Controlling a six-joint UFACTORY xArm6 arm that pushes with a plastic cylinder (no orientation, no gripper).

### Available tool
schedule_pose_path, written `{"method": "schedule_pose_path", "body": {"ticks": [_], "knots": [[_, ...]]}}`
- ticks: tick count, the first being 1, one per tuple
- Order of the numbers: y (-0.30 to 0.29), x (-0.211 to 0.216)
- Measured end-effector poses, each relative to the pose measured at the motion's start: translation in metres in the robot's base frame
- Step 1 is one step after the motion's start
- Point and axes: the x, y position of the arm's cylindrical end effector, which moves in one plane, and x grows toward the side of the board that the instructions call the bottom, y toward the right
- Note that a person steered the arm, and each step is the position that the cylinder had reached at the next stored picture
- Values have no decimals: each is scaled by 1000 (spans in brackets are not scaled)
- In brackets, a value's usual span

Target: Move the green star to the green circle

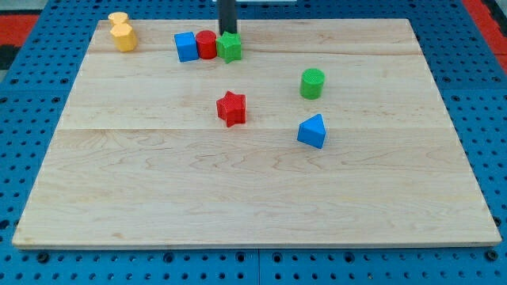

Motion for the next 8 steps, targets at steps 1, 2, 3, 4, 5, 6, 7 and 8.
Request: {"method": "schedule_pose_path", "body": {"ticks": [1,2,3,4,5,6,7,8], "knots": [[-28,1],[-35,10],[-32,22],[-25,20],[-25,10],[-15,9],[-8,18],[1,31]]}}
